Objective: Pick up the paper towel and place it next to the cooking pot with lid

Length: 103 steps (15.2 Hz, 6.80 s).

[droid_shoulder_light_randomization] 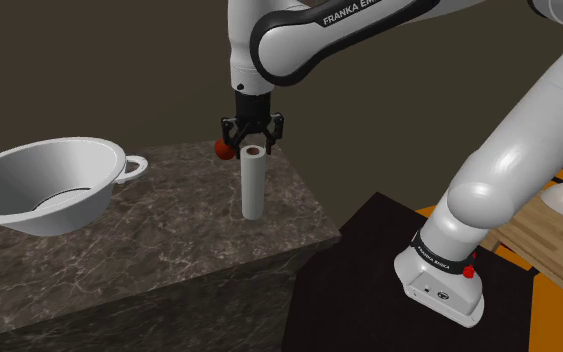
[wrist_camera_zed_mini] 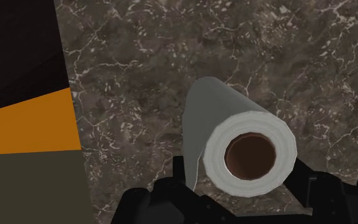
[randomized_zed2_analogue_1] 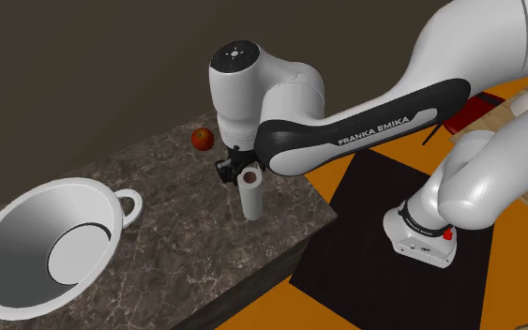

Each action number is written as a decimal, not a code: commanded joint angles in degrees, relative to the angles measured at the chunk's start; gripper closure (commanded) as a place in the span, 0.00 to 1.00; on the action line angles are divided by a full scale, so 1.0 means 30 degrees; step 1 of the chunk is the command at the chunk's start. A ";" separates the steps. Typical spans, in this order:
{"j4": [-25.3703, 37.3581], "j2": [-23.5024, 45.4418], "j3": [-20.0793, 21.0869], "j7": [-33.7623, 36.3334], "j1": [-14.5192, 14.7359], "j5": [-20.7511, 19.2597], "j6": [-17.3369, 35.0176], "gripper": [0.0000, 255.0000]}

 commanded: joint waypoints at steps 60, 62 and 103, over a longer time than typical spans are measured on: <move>-1.4622 -0.6156 0.2195 0.3127 0.6529 1.4672 1.7138 0.00; -1.4545 -0.5328 0.2182 0.2970 0.6721 1.4958 1.7995 0.00; -1.3103 -0.8893 0.2370 0.4506 0.4836 1.2649 1.3114 1.00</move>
